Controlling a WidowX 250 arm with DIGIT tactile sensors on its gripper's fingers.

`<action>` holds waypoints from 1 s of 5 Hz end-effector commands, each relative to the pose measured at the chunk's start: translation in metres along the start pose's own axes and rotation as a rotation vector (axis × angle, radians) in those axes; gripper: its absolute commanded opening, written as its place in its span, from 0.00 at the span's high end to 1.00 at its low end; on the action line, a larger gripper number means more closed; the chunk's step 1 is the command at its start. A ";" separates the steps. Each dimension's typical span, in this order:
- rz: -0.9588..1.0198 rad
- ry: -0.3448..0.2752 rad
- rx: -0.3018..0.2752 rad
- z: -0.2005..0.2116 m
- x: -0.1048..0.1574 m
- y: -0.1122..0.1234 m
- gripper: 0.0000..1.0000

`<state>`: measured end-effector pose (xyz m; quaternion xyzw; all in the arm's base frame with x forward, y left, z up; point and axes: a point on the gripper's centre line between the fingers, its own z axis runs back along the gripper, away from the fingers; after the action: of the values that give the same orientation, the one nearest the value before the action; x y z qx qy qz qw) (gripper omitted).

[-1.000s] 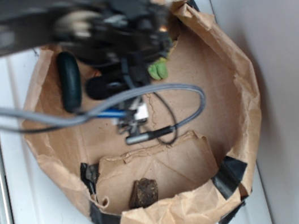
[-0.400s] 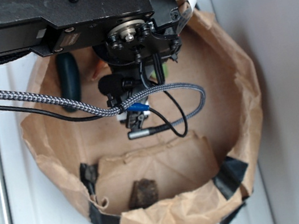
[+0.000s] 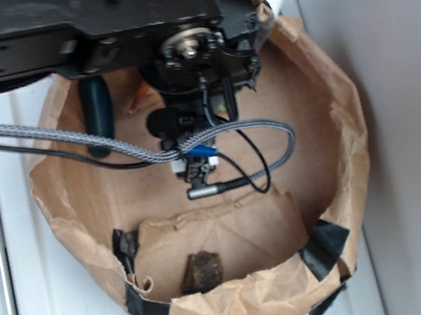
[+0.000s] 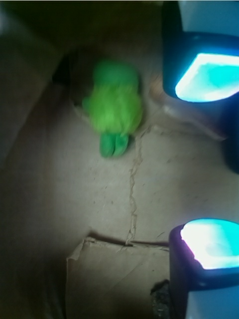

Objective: Grab the shell.

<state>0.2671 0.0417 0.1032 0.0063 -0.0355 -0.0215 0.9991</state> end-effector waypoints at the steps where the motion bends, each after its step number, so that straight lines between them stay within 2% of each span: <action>1: 0.059 -0.004 0.002 -0.012 0.012 0.027 0.00; 2: 0.089 0.008 0.031 -0.023 0.013 0.034 0.00; 3: 0.080 -0.020 0.042 -0.024 0.011 0.031 0.00; 5: 0.089 -0.022 -0.069 0.003 0.011 0.018 0.00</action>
<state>0.2718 0.0463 0.0833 -0.0374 -0.0037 0.0105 0.9992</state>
